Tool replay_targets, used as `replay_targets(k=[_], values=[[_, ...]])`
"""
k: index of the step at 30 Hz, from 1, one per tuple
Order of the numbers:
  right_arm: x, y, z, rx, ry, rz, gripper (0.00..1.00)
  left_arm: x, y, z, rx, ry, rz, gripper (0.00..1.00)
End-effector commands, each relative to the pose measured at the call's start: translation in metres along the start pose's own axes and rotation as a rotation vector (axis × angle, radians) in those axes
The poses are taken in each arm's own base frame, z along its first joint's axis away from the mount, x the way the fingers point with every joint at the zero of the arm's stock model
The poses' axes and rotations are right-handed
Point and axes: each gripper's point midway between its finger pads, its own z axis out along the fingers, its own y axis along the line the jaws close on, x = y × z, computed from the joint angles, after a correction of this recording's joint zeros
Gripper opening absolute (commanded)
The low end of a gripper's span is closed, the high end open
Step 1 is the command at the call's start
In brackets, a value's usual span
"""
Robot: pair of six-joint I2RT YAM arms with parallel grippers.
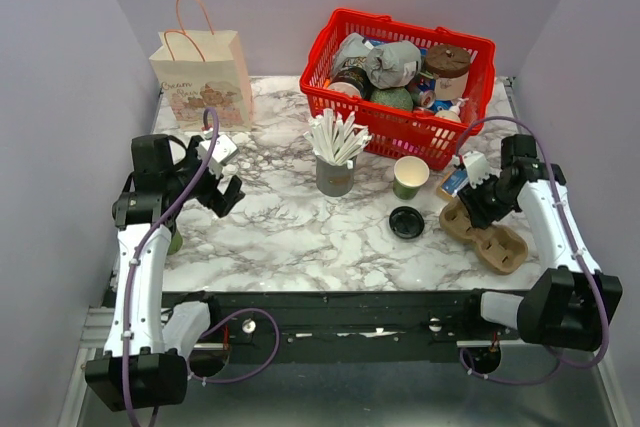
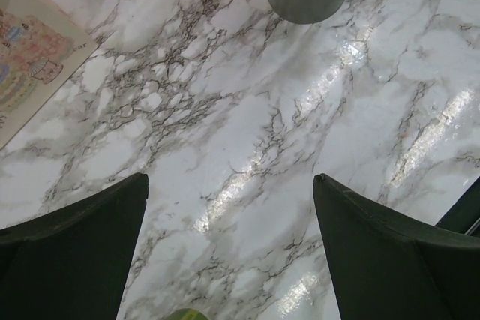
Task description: Pack the takeout coffee
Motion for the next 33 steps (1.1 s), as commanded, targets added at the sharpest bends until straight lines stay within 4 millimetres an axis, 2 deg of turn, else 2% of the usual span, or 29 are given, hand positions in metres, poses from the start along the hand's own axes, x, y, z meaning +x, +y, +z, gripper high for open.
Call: replay_targets(k=[1,5,14,26,33], values=[[0.015,-0.014,0.011,0.039,0.062,-0.103,0.62,-0.005,0.002,0.005,-0.019,-0.021,-0.027,0.99],[0.02,-0.018,0.018,0.044,0.092,-0.113,0.65,-0.004,0.0,0.007,-0.012,-0.018,-0.028,0.99],[0.03,-0.015,0.026,0.011,0.134,-0.152,0.66,0.003,-0.002,0.01,-0.01,-0.007,-0.041,0.99],[0.041,-0.005,0.033,-0.048,0.171,-0.156,0.58,0.006,-0.003,0.011,-0.012,-0.004,-0.048,0.99],[0.042,-0.001,0.028,-0.041,0.159,-0.158,0.57,0.006,-0.003,0.012,-0.013,-0.009,-0.052,0.99]])
